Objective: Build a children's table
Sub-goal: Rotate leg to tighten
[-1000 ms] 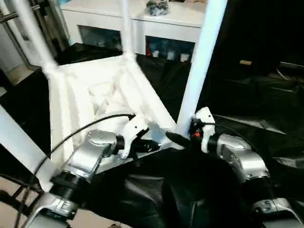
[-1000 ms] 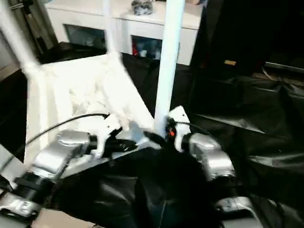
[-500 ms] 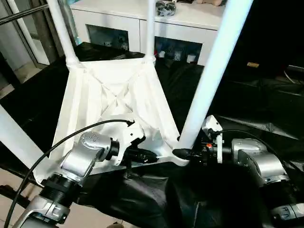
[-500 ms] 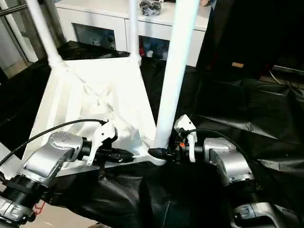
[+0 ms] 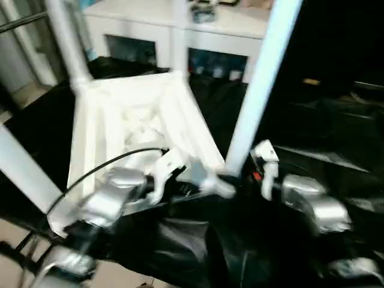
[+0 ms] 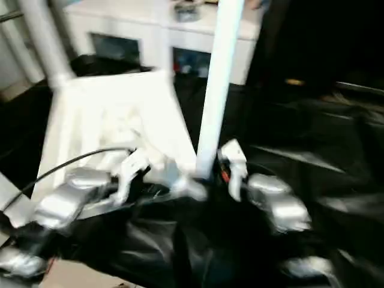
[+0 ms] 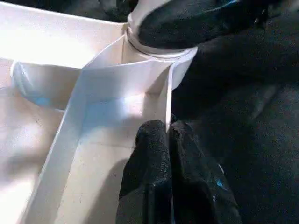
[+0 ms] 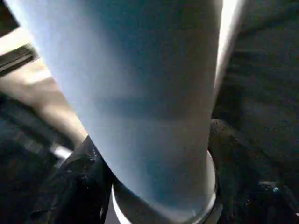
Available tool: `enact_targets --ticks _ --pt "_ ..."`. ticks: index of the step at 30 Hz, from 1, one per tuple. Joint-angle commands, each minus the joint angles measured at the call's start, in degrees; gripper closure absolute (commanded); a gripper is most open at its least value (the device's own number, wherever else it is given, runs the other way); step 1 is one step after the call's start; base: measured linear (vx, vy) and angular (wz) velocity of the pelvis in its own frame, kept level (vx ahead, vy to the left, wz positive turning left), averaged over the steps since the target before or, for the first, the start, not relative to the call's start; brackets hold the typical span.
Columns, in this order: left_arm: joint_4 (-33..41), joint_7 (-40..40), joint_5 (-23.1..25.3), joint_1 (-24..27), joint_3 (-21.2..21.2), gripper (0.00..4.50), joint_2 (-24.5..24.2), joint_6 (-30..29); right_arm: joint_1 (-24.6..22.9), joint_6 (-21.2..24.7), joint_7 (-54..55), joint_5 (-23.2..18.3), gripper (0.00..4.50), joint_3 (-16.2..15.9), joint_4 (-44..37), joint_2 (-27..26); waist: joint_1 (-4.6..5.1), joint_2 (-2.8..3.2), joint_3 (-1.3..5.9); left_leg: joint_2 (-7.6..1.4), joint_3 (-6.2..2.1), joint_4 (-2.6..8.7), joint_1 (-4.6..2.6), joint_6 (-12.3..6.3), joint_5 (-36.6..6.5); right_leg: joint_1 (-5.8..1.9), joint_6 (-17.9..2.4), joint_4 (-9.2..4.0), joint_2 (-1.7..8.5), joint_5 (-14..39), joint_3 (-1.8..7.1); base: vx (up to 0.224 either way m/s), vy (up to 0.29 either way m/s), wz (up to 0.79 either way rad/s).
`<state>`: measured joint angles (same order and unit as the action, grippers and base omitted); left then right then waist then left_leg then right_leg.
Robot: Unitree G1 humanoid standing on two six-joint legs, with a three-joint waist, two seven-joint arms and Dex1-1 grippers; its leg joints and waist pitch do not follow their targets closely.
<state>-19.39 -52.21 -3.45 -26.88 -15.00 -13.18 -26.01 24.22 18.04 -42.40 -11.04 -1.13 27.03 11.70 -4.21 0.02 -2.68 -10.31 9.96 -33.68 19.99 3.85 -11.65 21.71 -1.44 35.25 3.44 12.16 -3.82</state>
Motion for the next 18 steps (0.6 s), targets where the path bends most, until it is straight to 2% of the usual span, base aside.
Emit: enact_targets --ticks 1,5,6,8,10,13,18 --pt "-0.1 4.6 -0.4 -2.6 0.7 4.5 3.8 0.0 -1.7 3.2 3.8 0.8 1.93 -3.3 3.8 -4.9 -0.13 -0.13 2.58 -3.13 -1.25 4.41 -0.15 -0.75 -11.1 -2.12 -9.7 -5.62 5.51 18.4 3.28 0.0 0.0 0.0" --pt "-0.1 7.6 0.4 -2.8 0.6 4.5 6.4 -0.7 -0.5 0.9 10.8 2.5 1.93 -2.6 7.0 -8.9 0.15 -0.08 2.52 -3.0 -1.27 4.54 -0.08 -0.46 -11.8 -1.85 -9.0 -5.82 5.47 20.1 3.25 0.0 0.0 0.0" --pt "-0.2 7.9 0.6 -2.8 0.5 4.5 6.8 -0.6 -0.1 0.5 11.1 2.3 1.59 -2.3 7.7 -9.9 0.35 0.01 2.49 -3.02 -1.36 4.61 -0.03 -0.46 -12.3 -1.83 -8.9 -5.9 5.54 20.6 3.24 0.0 0.0 0.0" --pt "0.0 7.2 0.3 -2.7 0.0 4.5 6.7 -0.3 0.2 0.7 10.3 1.8 1.24 -2.2 7.6 -10.4 0.53 -0.03 2.51 -3.04 -1.39 4.64 -0.02 -0.63 -12.8 -1.82 -8.8 -5.97 5.47 20.5 3.23 0.0 0.0 0.0" --pt "0.4 6.2 0.1 -2.5 -0.5 4.5 6.2 -0.2 0.3 1.1 9.2 1.7 1.16 -2.5 7.1 -10.1 0.62 0.1 2.51 -3.12 -1.43 4.72 0.02 -0.82 -12.8 -1.81 -9.0 -5.84 5.38 19.4 3.26 0.0 0.0 0.0" --pt "2.1 2.0 -0.4 -1.7 -1.7 4.5 3.9 -0.1 -0.1 0.0 5.1 2.7 0.87 -4.6 5.0 -7.7 0.64 0.05 2.56 -3.09 -1.42 4.73 0.17 -1.16 -12.6 -1.98 -9.3 -5.67 5.42 18.0 3.3 0.0 0.0 0.0" --pt "3.8 -3.5 -0.9 -0.9 -3.0 4.5 0.3 -0.2 -0.5 -1.1 -4.1 1.3 0.87 -5.6 2.4 -3.2 0.55 -0.07 3.09 -3.11 -1.2 4.17 0.44 -3.17 -6.9 -2.51 -11.8 -4.52 5.36 7.7 3.3 0.0 0.0 0.0"
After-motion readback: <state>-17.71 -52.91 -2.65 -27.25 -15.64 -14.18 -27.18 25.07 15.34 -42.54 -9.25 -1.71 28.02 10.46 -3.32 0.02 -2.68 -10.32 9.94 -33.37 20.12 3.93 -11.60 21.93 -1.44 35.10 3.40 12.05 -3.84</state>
